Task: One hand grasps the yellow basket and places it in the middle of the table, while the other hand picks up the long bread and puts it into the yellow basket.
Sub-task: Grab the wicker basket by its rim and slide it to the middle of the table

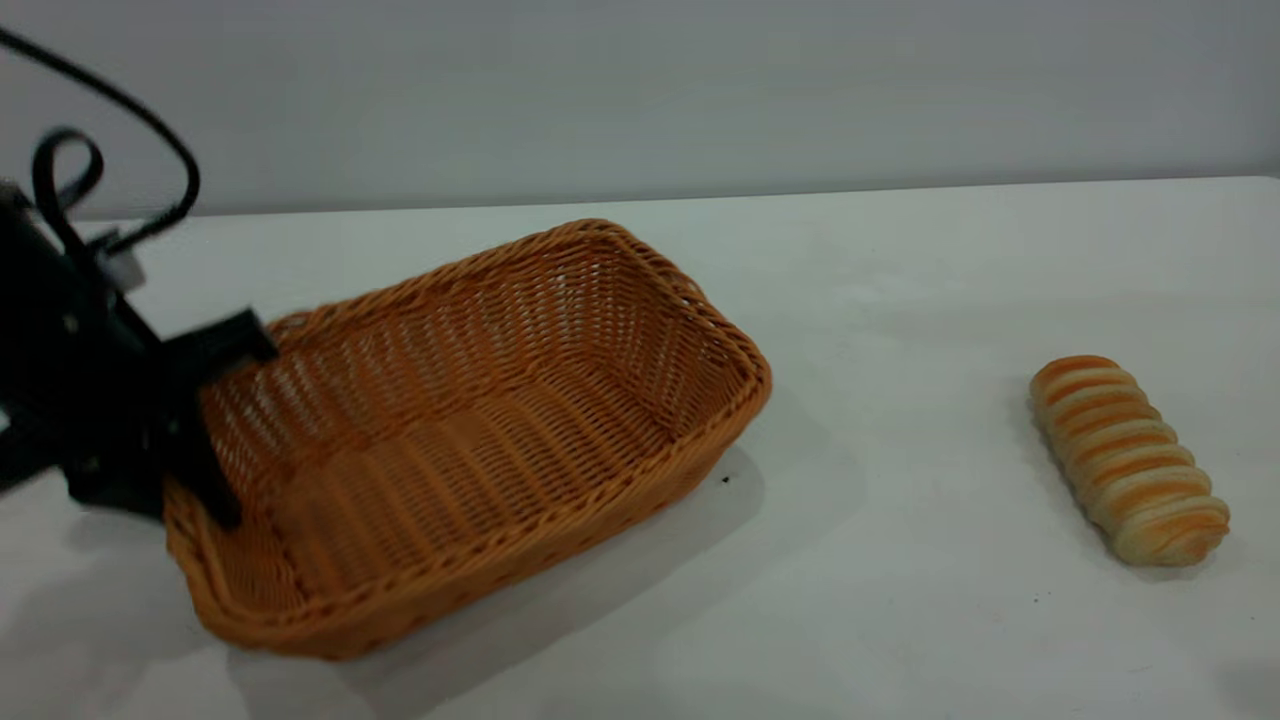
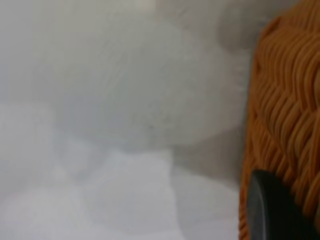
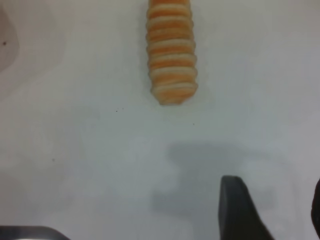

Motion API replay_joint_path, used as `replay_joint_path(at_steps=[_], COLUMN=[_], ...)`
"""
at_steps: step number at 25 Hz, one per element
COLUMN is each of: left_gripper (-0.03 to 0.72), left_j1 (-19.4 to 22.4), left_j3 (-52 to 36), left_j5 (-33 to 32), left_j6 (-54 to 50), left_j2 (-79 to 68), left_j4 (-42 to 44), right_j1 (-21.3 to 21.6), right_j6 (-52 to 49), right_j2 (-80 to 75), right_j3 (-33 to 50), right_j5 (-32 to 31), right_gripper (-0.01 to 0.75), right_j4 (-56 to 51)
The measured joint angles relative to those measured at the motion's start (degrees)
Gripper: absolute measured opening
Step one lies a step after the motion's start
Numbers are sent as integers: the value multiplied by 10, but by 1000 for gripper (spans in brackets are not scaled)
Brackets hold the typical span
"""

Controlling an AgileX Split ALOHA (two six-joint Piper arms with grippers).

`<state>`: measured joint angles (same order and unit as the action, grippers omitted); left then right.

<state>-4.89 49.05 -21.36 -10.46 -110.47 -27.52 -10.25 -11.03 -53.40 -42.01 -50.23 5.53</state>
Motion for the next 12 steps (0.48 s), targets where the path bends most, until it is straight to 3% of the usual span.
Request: replay_joint_path(at_steps=[12], left_gripper=[105], left_j1=[0], left_j3=[114], left_j5=[-131], left_j6=[124], left_j2=[9], left_j4=[17], right_j1=[0], right_j6=[0], right_j2=[0], right_j3=[0], right_j5=[1], right_gripper=[396], right_j4=[0])
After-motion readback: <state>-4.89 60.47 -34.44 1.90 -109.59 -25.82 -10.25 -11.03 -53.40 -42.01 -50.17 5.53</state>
